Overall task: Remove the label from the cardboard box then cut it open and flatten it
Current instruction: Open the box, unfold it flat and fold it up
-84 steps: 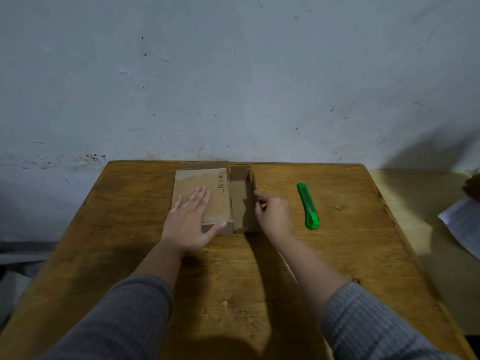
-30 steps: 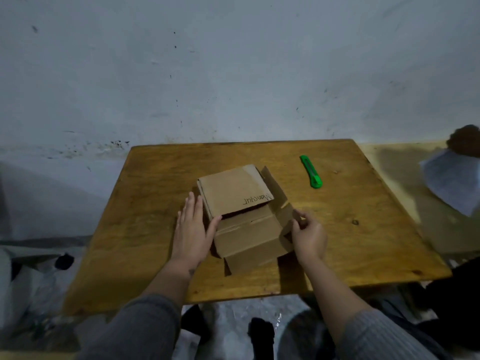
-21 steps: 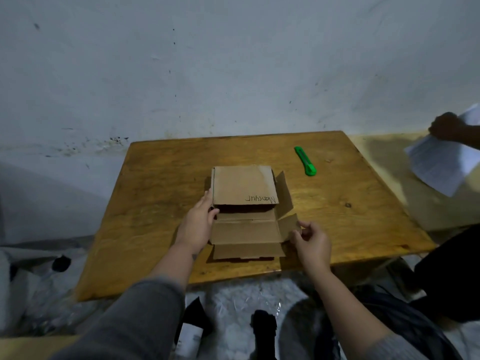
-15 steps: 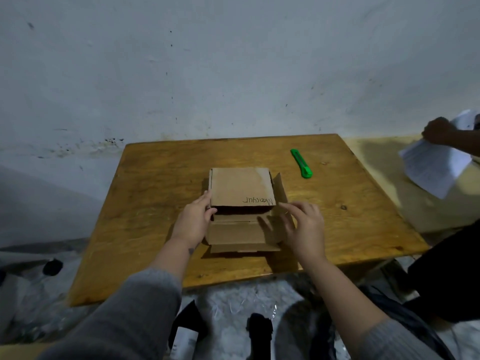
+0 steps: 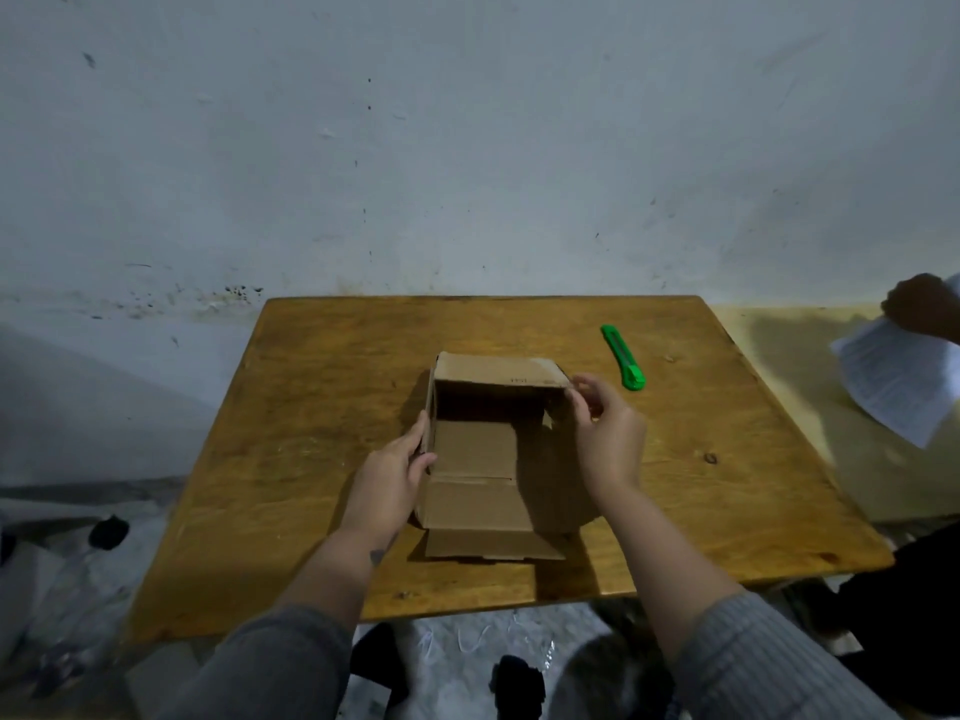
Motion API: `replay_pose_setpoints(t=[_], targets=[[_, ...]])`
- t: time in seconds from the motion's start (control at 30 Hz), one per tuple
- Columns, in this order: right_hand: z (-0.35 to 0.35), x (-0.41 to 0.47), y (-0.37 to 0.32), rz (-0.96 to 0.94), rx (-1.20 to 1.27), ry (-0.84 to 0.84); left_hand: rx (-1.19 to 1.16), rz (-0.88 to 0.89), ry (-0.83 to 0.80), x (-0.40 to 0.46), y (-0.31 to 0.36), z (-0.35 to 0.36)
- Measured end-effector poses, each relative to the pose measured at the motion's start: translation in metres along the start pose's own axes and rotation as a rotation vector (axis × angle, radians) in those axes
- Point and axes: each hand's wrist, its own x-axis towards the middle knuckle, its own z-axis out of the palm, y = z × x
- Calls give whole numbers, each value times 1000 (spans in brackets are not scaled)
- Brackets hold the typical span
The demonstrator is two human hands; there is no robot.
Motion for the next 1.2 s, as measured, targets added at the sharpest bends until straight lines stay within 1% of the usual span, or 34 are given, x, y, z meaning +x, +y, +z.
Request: replay_pose_setpoints(t=[0.1,0.17,0.23,0.4,0.53,0.57,0.67,0.7,0.73,0.87,0.9,1.0,1.13,1.2], targets=[[12,27,-14,84,161,41,-2,33,15,0,-3,-2],[25,43,-16,109,186,9,-5,36,16,1,-7,-4],[43,59,-14,126,146,-31,-15,15,-1,5,-14,-5],[70,79,-5,99,68,-25,-44,-83,-41,-1,-20,-8],[89,103,0,35,27,-80,160,-1,32,-6,-31,-3],[93,110,0,19,29,-69,208,-3,16,-4,-31,-4],[99,134,1,-15,17,-11,296,-102,-69,6,-29,-4],[100,141,2,-12,6,-10,340,-109,-93,8,-31,-4],[103,148,4,-9,-15,-28,366,-99,-107,9,-34,-3],[112,161,11,4,-142,-233,388,-63,-93,5,-45,1],[113,161,15,-5,-198,-253,398,-62,-76,5,-48,2],[114,160,22,-32,-336,-226,415,-72,-44,7,-45,1],[109,162,26,-4,-314,-213,449,-78,-62,4,-44,0],[104,157,27,-38,-352,-211,452,-62,-75,2,-45,1]])
